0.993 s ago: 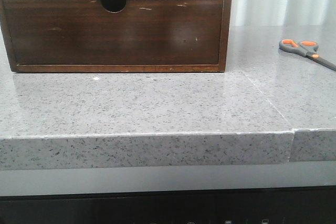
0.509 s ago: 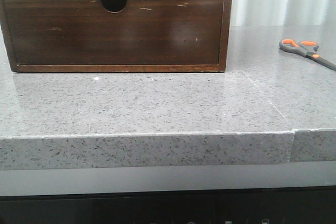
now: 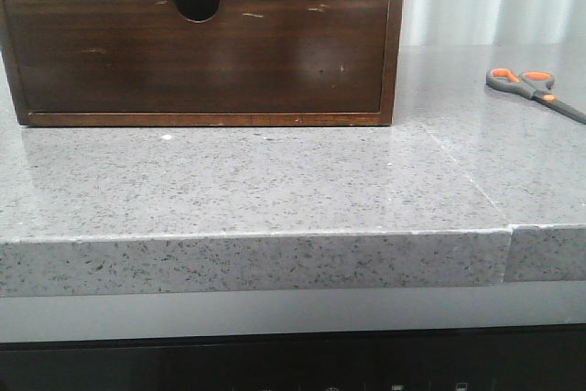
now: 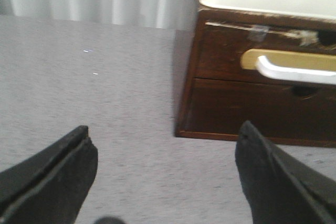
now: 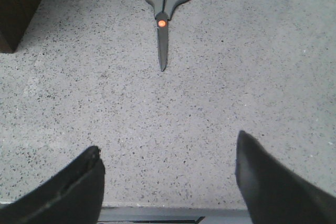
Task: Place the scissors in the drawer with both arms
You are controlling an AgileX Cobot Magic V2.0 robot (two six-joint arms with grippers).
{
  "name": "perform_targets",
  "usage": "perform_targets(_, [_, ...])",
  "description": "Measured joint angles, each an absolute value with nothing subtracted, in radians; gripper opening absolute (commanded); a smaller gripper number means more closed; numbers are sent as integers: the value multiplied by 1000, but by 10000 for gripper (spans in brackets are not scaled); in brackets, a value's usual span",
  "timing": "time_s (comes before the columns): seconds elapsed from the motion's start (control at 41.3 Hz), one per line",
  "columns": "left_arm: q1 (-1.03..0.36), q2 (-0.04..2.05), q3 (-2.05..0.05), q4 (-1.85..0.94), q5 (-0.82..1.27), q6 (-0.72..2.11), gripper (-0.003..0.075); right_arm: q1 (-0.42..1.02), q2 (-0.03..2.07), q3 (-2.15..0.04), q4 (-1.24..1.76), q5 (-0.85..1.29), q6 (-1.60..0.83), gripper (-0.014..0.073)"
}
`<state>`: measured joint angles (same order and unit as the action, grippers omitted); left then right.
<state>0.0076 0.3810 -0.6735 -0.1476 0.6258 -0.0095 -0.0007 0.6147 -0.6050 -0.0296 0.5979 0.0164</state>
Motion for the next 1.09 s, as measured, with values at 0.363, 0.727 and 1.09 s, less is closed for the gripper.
perform_targets(0.363, [8,613,-673,-684,600,119,544,-1,615,-605,-32,598,16,547])
perform_targets(0.727, [8,880,-673,-1343,630,576,544,-1,615,-605,-32,598,15,547])
perform_targets(1.09, [8,1142,-676,-1747,749,843,544,-1,615,-605,-32,598,15,547])
